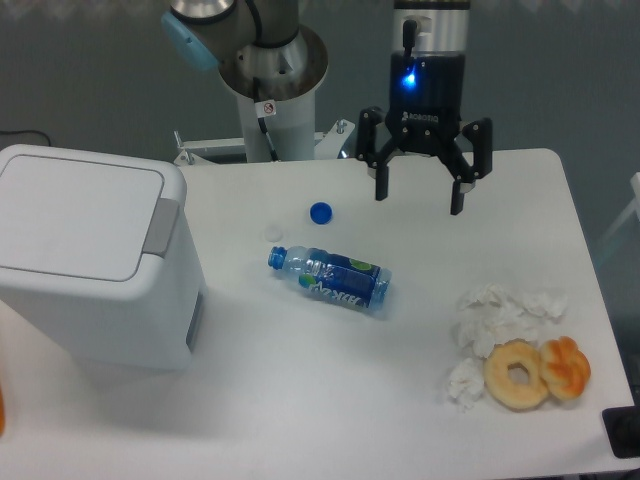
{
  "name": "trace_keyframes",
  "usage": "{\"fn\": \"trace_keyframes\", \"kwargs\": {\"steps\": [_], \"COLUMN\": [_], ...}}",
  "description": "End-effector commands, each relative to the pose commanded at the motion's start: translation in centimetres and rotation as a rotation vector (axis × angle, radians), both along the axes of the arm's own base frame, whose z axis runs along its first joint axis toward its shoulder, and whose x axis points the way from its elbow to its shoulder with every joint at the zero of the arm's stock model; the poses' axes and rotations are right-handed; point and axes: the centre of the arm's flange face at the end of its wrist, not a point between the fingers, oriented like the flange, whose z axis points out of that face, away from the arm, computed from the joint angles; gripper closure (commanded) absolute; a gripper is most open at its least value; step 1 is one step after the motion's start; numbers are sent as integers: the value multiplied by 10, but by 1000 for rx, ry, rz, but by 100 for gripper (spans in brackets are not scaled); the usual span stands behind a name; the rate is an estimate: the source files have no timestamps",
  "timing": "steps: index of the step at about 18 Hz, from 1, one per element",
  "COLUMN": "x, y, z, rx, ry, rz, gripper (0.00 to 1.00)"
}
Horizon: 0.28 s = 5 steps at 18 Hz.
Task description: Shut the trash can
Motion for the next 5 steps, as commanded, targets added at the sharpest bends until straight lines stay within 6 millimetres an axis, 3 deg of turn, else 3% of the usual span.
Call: {"fn": "trace_keyframes", "kwargs": {"steps": [5], "x": [-1], "y": [-2], "z": [-1], "rx": [-1], "ry": [1], "rz": [5], "gripper": [0]}}
